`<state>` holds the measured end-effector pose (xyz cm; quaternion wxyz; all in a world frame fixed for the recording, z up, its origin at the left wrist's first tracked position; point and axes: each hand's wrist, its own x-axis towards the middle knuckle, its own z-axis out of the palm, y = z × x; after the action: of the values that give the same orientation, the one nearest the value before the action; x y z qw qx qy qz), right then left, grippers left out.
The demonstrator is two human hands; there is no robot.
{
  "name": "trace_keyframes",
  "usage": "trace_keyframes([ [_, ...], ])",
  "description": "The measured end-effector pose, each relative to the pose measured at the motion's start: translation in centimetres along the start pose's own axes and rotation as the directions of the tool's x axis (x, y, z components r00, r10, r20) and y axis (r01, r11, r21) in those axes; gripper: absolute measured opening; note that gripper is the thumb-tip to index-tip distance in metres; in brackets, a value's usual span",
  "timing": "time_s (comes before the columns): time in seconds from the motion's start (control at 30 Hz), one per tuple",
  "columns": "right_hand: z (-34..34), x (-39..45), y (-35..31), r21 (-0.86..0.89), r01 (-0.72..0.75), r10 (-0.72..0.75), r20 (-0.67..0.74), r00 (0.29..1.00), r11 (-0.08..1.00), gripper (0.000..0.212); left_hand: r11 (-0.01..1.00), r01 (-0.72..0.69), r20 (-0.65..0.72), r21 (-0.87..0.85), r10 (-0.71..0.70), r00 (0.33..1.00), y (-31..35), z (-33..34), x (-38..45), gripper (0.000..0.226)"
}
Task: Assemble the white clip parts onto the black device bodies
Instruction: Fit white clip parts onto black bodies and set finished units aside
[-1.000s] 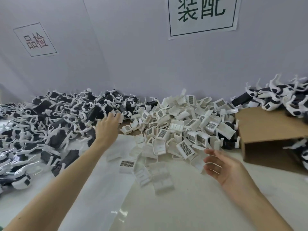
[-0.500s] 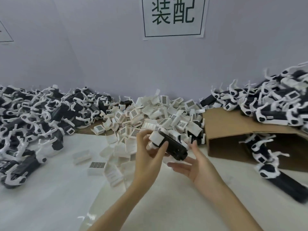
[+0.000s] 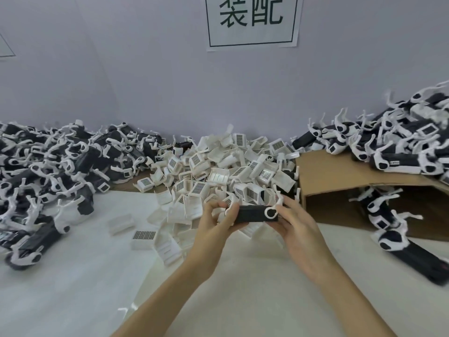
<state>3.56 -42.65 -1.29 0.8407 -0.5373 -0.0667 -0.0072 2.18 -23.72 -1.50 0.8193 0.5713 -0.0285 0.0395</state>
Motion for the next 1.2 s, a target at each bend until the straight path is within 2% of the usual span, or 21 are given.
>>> trace_keyframes([
  [0.07, 0.2, -0.4, 0.3, -0.123, 0.029, -0.019, 0.081, 0.997, 0.992, 0.047, 1.000, -0.009, -0.027, 0.019, 0.009, 1.000, 0.1, -0.2, 0.1, 0.069],
  [0.13, 0.3, -0.7, 0.5, -0.187, 0.043, -0.024, 0.101, 0.995, 0.981, 0.053, 1.000, -0.024, -0.040, 0.013, 0.025, 0.999, 0.3, -0.5, 0.2, 0.075],
  [0.3, 0.3, -0.7, 0.3, -0.224, 0.082, -0.057, 0.116, 0.992, 0.971, 0.057, 0.995, -0.073, 0.005, 0.074, 0.073, 0.997, 0.8, -1.1, 0.2, 0.063],
  [0.4, 0.1, -0.6, -0.4, -0.166, 0.082, -0.055, 0.162, 0.985, 0.983, 0.065, 0.993, -0.061, 0.053, 0.103, 0.055, 0.997, 1.5, -1.2, 0.3, 0.068],
  [0.47, -0.4, -0.4, -0.8, -0.135, 0.077, -0.050, 0.191, 0.980, 0.988, 0.071, 0.993, -0.021, 0.139, 0.119, 0.004, 0.990, 2.0, -1.5, 0.4, 0.061],
  [0.5, -0.6, -0.5, -1.1, -0.132, 0.078, -0.049, 0.206, 0.977, 0.988, 0.074, 0.997, 0.040, 0.173, 0.061, -0.050, 0.984, 2.2, -1.8, 0.5, 0.056],
  [0.57, -1.0, -0.6, -1.4, -0.168, 0.084, -0.037, 0.267, 0.963, 0.982, 0.079, 0.957, 0.250, 0.219, -0.146, -0.215, 0.952, 2.9, -1.8, 0.2, 0.063],
  [0.63, -1.2, -0.7, -1.5, -0.230, 0.106, -0.014, 0.368, 0.930, 0.967, 0.075, 0.910, 0.341, 0.250, -0.237, -0.283, 0.926, 3.1, -1.9, 0.2, 0.069],
  [0.73, -1.5, -0.7, -1.2, -0.268, 0.108, 0.037, 0.484, 0.874, 0.957, 0.070, 0.936, 0.337, 0.173, -0.105, -0.317, 0.933, 2.7, -2.1, 0.5, 0.062],
  [0.8, -1.4, -0.9, -1.3, -0.186, 0.027, 0.075, 0.518, 0.852, 0.982, 0.082, 0.942, 0.335, 0.139, -0.024, -0.329, 0.934, 2.5, -2.1, 0.5, 0.058],
  [0.87, -1.1, -1.0, -1.4, -0.022, -0.106, 0.104, 0.491, 0.865, 0.994, 0.082, 0.956, 0.293, 0.083, -0.024, -0.291, 0.953, 2.2, -2.1, 0.6, 0.046],
  [0.9, -0.8, -1.0, -1.4, 0.064, -0.161, 0.114, 0.457, 0.882, 0.985, 0.069, 0.968, 0.249, 0.053, -0.034, -0.247, 0.968, 2.2, -2.1, 0.6, 0.034],
  [0.97, -0.2, -0.9, -1.3, 0.094, -0.255, 0.206, 0.360, 0.910, 0.962, 0.040, 0.988, 0.148, 0.026, -0.032, -0.147, 0.989, 2.4, -2.2, 0.8, 0.013],
  [1.03, 0.2, -1.0, -0.9, -0.066, -0.319, 0.324, 0.293, 0.900, 0.945, 0.058, 0.997, 0.005, 0.032, 0.072, -0.007, 0.999, 2.5, -2.1, 0.6, 0.018],
  [1.07, 0.4, -1.1, -0.6, -0.178, -0.299, 0.339, 0.277, 0.899, 0.937, 0.063, 0.983, -0.080, 0.048, 0.168, 0.073, 0.996, 2.4, -2.1, 0.5, 0.022],
  [1.13, 0.9, -1.5, -0.3, -0.300, -0.226, 0.304, 0.242, 0.922, 0.927, 0.066, 0.920, -0.218, 0.107, 0.327, 0.193, 0.975, 2.1, -2.1, 0.1, 0.027],
  [1.2, 1.0, -1.7, -0.1, -0.332, -0.146, 0.225, 0.214, 0.950, 0.932, 0.060, 0.888, -0.261, 0.116, 0.378, 0.234, 0.965, 1.9, -2.0, -0.1, 0.029],
])
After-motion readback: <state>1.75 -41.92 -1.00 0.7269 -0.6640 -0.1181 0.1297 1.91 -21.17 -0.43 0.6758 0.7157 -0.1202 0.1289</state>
